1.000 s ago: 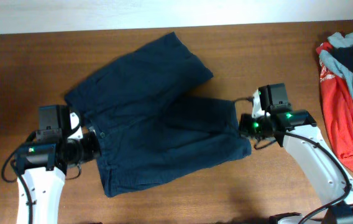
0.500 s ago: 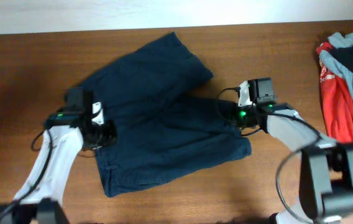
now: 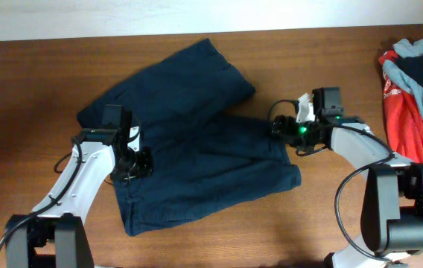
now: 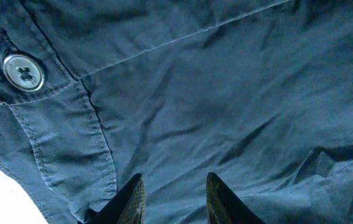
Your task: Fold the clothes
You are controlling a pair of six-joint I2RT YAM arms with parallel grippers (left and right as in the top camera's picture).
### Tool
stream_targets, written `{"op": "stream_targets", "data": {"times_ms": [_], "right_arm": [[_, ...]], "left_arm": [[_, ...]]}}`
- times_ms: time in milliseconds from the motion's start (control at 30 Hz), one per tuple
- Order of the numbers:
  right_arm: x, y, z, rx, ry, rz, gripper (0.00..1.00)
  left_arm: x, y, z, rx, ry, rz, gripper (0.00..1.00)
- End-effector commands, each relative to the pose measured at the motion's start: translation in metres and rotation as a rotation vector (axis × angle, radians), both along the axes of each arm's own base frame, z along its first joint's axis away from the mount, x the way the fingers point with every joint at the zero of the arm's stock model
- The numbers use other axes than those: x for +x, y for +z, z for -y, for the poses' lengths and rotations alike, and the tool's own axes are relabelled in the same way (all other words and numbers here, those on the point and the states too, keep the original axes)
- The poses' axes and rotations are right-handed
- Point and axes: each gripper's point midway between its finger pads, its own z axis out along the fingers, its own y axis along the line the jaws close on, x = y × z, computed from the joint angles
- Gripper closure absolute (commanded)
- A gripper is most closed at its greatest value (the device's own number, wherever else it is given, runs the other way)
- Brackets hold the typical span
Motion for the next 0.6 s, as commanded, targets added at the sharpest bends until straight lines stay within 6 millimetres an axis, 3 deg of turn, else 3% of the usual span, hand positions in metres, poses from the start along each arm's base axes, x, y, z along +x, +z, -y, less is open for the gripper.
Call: {"op": "stream_targets", "data": {"times_ms": [0, 100, 333, 467, 567], "right_arm": [[0.011, 0.008, 0.005, -0.018, -0.007, 0.042, 0.26], [0.008, 0.002, -0.001, -0.016, 0.008, 0.024, 0.27], [-0.001, 0.002, -0.013, 0.014, 0.03, -0.02, 0.07], [0.013, 0.008, -0.006, -0.022, 0.021, 0.034, 0.06], [0.015, 0.007, -0.002, -0.048, 0.01, 0.042, 0.12]], "left_arm": [[0.003, -0.001, -0.001, 0.01, 0.001, 0.002, 0.67], [0.003, -0.002, -0.001, 0.01, 0.001, 0.002, 0.67], [0.003, -0.002, -0.001, 0.01, 0.001, 0.001, 0.62], [0.003, -0.002, -0.001, 0.01, 0.001, 0.002, 0.62], [0.002, -0.003, -0.001, 0.01, 0.001, 0.001, 0.62]]}}
